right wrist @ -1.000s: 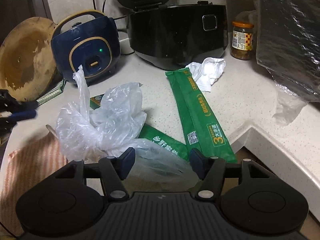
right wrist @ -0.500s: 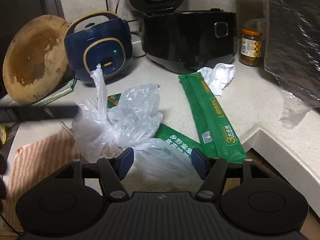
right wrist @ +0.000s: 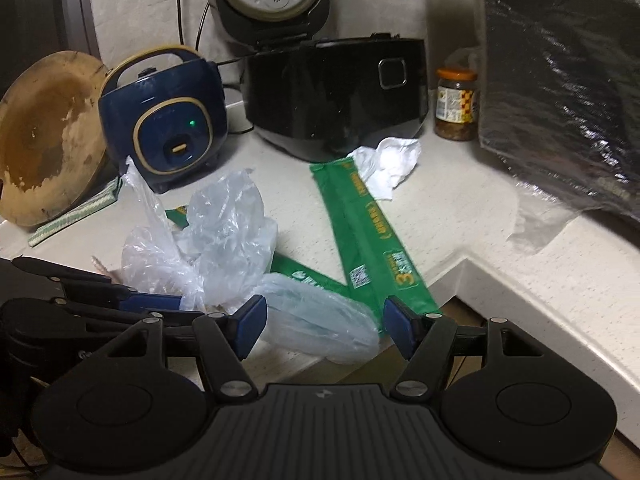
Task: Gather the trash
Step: 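Grasp the crumpled clear plastic bag with the left tool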
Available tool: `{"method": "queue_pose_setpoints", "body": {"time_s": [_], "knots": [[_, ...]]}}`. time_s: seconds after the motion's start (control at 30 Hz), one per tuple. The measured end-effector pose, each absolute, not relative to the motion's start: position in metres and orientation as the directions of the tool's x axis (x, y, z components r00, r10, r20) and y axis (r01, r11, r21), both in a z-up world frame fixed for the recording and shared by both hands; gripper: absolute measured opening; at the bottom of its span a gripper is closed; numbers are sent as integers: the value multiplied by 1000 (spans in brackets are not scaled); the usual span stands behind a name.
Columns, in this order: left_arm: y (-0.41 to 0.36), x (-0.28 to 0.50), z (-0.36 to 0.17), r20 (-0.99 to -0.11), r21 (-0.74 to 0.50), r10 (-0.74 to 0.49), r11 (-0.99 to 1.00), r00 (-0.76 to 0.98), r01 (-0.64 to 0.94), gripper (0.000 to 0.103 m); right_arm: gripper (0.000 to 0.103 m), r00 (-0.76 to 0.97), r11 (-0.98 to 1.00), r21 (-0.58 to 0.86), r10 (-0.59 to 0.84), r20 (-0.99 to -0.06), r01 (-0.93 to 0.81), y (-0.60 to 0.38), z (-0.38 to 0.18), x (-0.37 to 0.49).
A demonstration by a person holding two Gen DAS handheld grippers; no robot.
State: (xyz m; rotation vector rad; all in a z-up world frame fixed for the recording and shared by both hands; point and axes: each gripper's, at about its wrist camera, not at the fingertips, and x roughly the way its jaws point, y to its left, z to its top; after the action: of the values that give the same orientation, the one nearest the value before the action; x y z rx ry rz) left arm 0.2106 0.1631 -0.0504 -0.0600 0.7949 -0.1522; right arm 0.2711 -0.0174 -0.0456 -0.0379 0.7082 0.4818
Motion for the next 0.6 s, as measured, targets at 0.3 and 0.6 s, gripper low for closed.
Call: {"method": "queue_pose_setpoints", "body": {"time_s": [0.3, 0.6], "knots": [[242, 198, -31, -561, -348, -21, 913, 827, -213, 26, 65, 658, 894, 106, 397, -640, -436, -16, -47, 268], [237, 222, -68, -645, -443, -171, 878, 745, -182, 26, 66, 633, 883, 99, 403, -661, -459, -4, -55, 268]]}}
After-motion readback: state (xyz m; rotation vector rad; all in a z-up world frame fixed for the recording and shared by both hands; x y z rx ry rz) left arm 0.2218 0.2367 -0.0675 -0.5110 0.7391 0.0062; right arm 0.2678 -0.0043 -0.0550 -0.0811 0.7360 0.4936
